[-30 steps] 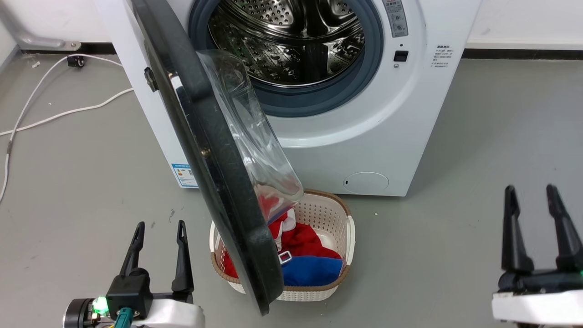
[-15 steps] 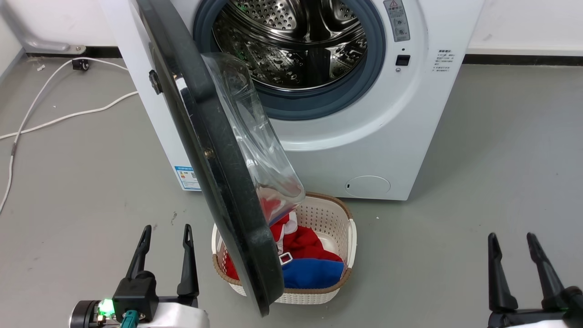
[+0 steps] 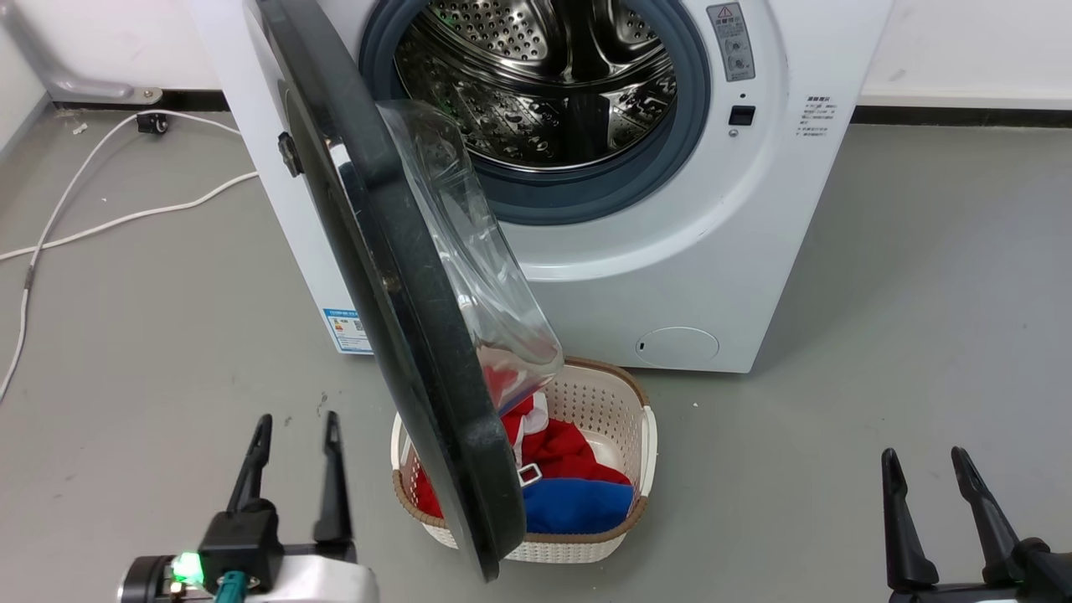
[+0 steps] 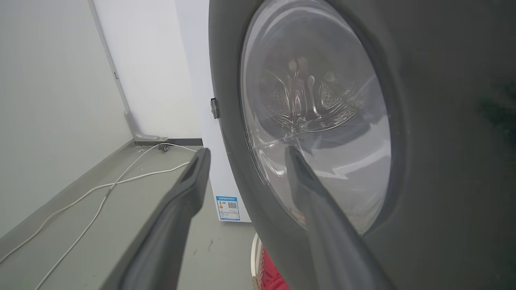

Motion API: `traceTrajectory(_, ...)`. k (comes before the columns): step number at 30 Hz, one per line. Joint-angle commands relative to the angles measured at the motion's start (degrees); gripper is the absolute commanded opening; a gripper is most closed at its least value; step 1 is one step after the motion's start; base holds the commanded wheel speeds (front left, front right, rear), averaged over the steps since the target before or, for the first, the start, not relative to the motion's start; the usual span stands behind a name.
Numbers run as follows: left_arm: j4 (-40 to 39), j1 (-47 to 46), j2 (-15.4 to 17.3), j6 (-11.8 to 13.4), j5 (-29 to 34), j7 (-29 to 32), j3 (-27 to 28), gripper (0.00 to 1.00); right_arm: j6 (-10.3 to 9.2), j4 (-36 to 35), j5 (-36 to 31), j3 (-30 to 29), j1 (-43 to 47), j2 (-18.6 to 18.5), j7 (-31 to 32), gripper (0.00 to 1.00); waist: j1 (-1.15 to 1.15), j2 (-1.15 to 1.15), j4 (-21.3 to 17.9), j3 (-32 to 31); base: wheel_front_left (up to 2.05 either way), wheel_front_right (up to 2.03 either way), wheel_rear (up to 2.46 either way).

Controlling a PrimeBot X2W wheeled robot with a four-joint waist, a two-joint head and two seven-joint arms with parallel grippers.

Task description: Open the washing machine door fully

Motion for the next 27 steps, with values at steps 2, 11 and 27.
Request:
traceTrajectory(2, -1.3, 0.4, 0.1, 0.9, 0.1, -0.2, 0.9, 0.0, -0.01, -0.2, -0.1, 0.2, 0.5, 0.2, -0.1, 1.0, 0.0, 0.0, -0.1, -0.3, 0.0, 0.0, 0.0)
traceTrajectory(11, -13.5, -2.3, 0.7, 2.3, 1.4, -0.2, 2.7, 0.0, -0.01, -1.0, -0.2, 0.2, 0.8, 0.2, -0.1, 1.0, 0.0, 0.0, 0.0, -1.0, 0.0, 0.0, 0.0)
traceTrajectory(27, -29.1, -9.4, 2.2, -3.7, 6.3, -0.1, -13.8, 0.0, -0.01, -1.2, -0.4, 1.0, 0.8, 0.2, -0.1, 1.0, 0.0, 0.0, -0.6, -1.3, 0.0, 0.0, 0.0)
